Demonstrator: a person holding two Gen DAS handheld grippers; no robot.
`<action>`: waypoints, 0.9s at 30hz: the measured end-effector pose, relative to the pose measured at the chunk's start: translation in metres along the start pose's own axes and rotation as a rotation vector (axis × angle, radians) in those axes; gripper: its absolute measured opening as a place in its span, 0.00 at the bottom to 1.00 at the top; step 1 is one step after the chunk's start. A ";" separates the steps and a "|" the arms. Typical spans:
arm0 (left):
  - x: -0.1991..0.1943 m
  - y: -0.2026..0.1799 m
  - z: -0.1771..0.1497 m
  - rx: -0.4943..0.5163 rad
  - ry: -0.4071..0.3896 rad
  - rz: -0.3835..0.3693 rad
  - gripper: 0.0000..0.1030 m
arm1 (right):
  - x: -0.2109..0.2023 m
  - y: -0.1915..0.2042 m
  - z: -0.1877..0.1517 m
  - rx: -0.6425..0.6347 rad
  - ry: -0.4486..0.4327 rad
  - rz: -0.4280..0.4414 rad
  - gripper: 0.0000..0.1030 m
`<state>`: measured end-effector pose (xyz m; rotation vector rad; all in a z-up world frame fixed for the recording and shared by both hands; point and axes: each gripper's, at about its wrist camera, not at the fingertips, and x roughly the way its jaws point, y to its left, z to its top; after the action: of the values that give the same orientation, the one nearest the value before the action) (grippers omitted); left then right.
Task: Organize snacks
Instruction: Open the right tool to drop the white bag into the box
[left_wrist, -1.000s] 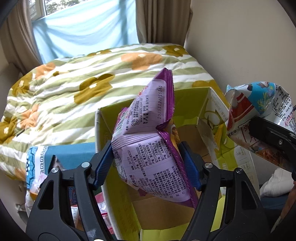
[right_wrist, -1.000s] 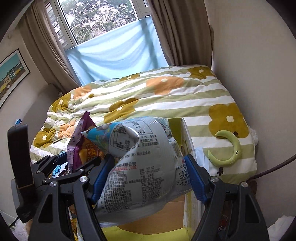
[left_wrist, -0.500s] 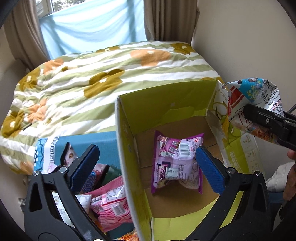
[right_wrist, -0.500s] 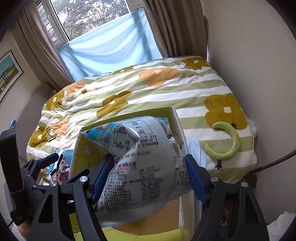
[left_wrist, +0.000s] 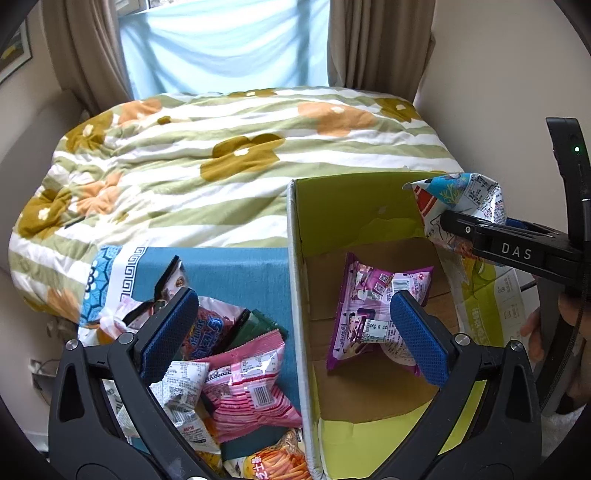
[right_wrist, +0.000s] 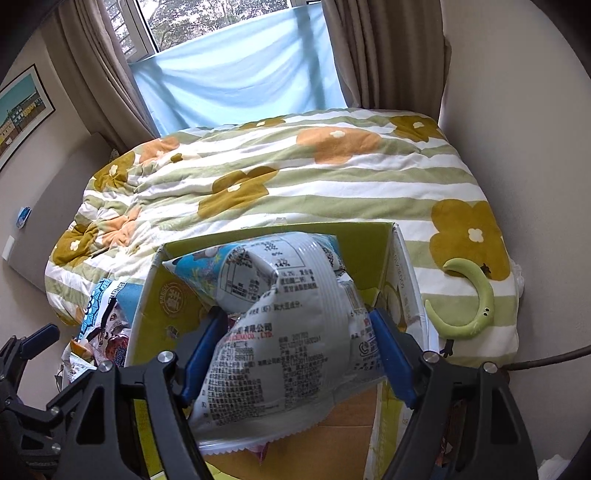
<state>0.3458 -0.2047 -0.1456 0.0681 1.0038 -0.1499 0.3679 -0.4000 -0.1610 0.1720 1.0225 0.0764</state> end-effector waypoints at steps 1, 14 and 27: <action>0.002 0.000 -0.001 -0.003 0.005 0.004 1.00 | 0.005 -0.001 0.000 0.004 0.006 0.000 0.75; 0.003 0.003 -0.018 -0.055 0.029 0.031 1.00 | 0.009 -0.013 -0.013 -0.059 0.021 -0.006 0.90; -0.090 0.049 -0.040 -0.053 -0.096 0.050 1.00 | -0.088 0.024 -0.032 -0.126 -0.113 -0.008 0.90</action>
<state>0.2726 -0.1425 -0.0920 0.0369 0.9086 -0.0802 0.2950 -0.3852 -0.0993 0.0564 0.9028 0.1226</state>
